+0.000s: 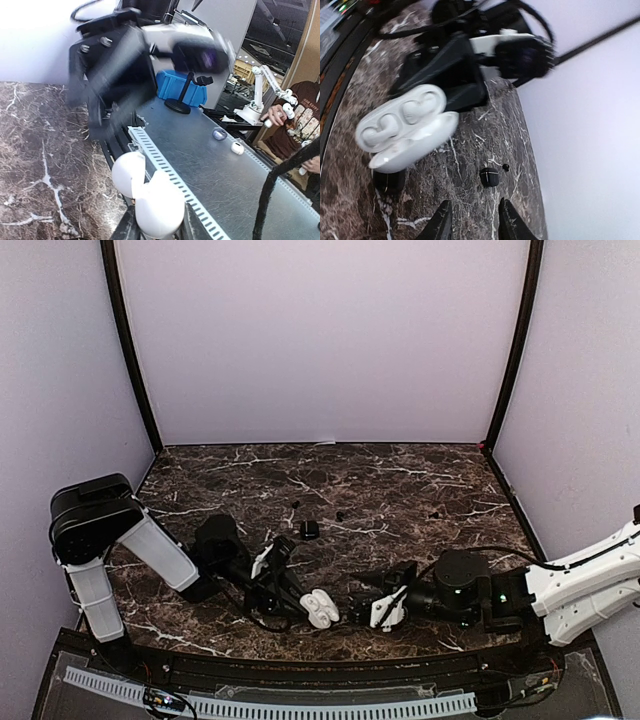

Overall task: Insert the wireless bluetooth earbuds into the charging case
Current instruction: Close the charging case with the earbuds.

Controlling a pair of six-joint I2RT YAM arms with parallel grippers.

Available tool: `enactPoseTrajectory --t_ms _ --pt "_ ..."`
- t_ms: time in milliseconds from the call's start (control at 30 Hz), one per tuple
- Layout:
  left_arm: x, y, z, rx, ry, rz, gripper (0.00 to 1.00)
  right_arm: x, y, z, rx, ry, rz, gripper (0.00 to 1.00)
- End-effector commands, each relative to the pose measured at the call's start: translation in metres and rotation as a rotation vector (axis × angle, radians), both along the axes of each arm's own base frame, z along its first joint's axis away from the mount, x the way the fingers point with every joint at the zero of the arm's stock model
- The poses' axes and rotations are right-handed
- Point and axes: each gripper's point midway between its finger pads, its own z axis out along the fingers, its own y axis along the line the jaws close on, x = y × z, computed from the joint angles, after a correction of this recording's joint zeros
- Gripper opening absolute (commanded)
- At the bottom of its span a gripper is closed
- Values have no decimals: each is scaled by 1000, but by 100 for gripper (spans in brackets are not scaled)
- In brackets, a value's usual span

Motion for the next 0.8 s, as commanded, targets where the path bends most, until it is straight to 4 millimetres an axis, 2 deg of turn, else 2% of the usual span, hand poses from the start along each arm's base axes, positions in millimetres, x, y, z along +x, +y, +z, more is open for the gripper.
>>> enactPoseTrajectory --t_ms 0,67,167,267,367,500,633,767 --pt "-1 4 13 -88 -95 31 0 34 -20 77 619 350 -293 30" --pt "-1 6 15 -111 -121 48 0 46 -24 73 659 479 -393 27" --pt "0 11 18 -165 -205 108 0 37 -11 56 595 646 -361 27" --pt "-2 16 19 -193 -261 126 0 33 -4 43 580 746 -363 21" --pt "-2 17 19 -204 -281 132 0 32 3 36 563 803 -371 14" --pt "-4 20 21 -235 -308 145 0 29 13 26 557 881 -367 0" --pt "-1 18 18 -234 -390 220 0 20 23 15 529 935 -318 0" --pt "11 16 16 -205 -464 307 0 18 27 9 526 949 -299 0"
